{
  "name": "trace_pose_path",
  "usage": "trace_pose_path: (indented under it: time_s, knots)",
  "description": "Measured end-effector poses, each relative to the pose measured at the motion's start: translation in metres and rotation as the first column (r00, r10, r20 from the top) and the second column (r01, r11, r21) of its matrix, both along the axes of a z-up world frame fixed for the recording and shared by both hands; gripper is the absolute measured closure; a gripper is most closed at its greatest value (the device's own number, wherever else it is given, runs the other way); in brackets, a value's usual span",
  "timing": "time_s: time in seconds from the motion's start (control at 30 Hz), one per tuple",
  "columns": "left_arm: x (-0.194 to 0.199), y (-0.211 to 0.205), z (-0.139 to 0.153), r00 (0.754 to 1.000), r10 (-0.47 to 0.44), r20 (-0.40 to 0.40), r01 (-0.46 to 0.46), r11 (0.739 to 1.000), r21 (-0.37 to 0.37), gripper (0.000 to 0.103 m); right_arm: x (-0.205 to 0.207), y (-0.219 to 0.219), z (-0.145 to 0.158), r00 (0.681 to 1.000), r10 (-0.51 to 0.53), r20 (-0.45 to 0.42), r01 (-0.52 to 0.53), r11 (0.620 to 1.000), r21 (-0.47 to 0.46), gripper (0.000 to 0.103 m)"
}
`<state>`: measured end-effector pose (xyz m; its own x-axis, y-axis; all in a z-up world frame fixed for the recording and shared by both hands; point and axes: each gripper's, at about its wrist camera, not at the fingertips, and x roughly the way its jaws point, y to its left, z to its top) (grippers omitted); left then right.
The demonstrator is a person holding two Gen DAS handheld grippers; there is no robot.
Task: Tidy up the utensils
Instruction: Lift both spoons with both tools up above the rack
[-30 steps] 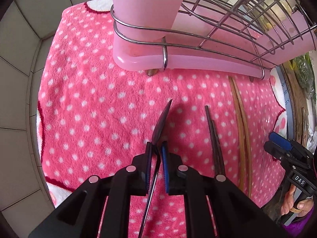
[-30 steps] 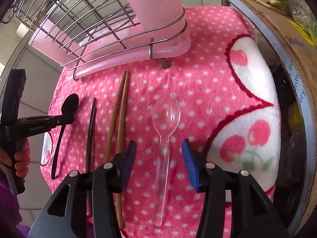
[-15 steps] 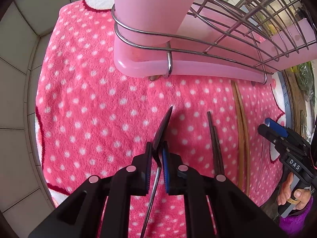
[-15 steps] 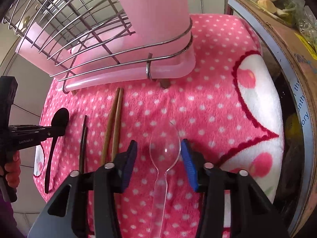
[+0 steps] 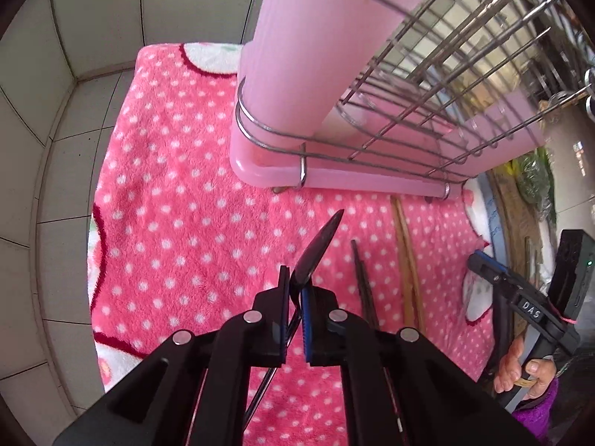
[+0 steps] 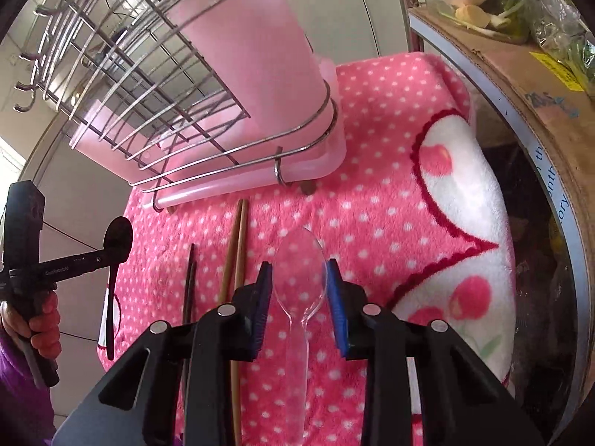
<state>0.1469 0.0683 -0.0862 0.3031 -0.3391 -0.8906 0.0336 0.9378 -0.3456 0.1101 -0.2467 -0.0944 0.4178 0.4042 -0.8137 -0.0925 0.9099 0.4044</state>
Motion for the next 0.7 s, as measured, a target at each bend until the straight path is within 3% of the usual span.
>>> trace_pose_path:
  time_s: [0.17, 0.3, 0.43, 0.47, 0.7]
  knots:
    - [-0.019, 0.015, 0.034, 0.992, 0.060, 0.115, -0.048, 0.993, -0.110, 0.098, -0.011, -0.008, 0.028, 0.997, -0.018, 0.080, 0.016, 1.000, 0.020, 0.074]
    - [-0.036, 0.016, 0.069, 0.965, 0.099, 0.245, -0.064, 0.987, -0.145, 0.098, -0.017, -0.007, 0.052, 0.989, -0.027, 0.148, 0.023, 0.999, 0.024, 0.074]
    - [-0.048, 0.016, 0.104, 0.923, 0.135, 0.360, -0.069, 0.979, -0.191, 0.098, -0.020, -0.005, 0.078, 0.975, -0.035, 0.222, 0.031, 0.999, 0.021, 0.076]
    - [-0.050, 0.016, 0.112, 0.910, 0.144, 0.388, -0.068, 0.976, -0.205, 0.098, -0.021, -0.006, 0.085, 0.971, -0.036, 0.236, 0.031, 0.999, 0.023, 0.091]
    - [-0.052, 0.018, 0.159, 0.819, 0.207, 0.534, -0.064, 0.959, -0.275, 0.098, -0.017, -0.013, 0.123, 0.946, -0.043, 0.321, 0.038, 0.999, 0.023, 0.100]
